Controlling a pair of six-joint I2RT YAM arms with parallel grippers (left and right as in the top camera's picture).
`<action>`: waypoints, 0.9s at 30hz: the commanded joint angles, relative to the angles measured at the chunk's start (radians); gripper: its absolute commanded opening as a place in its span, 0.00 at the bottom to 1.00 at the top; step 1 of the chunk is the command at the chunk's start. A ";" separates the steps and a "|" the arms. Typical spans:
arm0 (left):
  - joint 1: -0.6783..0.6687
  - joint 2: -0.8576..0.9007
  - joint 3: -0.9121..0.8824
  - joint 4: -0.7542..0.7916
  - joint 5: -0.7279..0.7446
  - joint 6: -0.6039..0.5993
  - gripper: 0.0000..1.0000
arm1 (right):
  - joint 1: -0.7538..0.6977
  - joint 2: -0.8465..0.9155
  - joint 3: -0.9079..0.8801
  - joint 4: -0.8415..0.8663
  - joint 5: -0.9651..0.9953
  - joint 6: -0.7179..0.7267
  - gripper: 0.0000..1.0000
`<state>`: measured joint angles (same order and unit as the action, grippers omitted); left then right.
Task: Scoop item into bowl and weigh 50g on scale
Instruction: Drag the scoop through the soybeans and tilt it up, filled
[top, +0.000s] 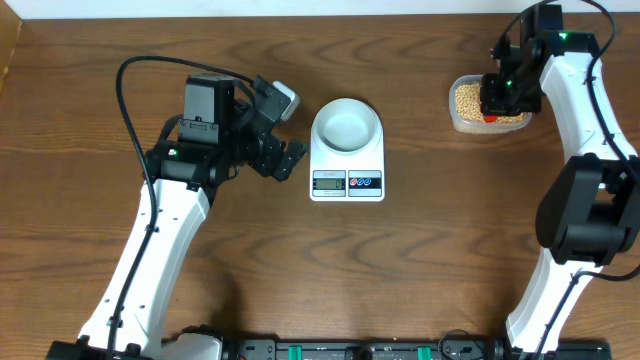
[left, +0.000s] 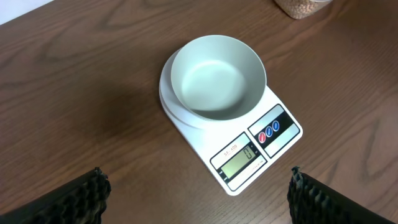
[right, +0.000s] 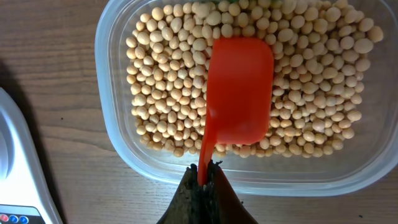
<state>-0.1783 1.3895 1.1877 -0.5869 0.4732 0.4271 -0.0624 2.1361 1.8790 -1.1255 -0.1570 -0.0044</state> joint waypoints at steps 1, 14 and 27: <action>0.002 -0.002 -0.004 0.000 0.013 0.018 0.94 | 0.004 0.000 -0.021 -0.008 -0.049 0.002 0.02; 0.002 -0.002 -0.004 0.000 0.013 0.018 0.94 | -0.016 -0.001 -0.020 -0.013 -0.109 -0.020 0.02; 0.002 -0.002 -0.004 0.000 0.013 0.018 0.94 | -0.063 -0.001 -0.020 -0.031 -0.135 -0.040 0.01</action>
<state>-0.1783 1.3895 1.1877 -0.5869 0.4728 0.4271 -0.1162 2.1361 1.8748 -1.1393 -0.2543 -0.0269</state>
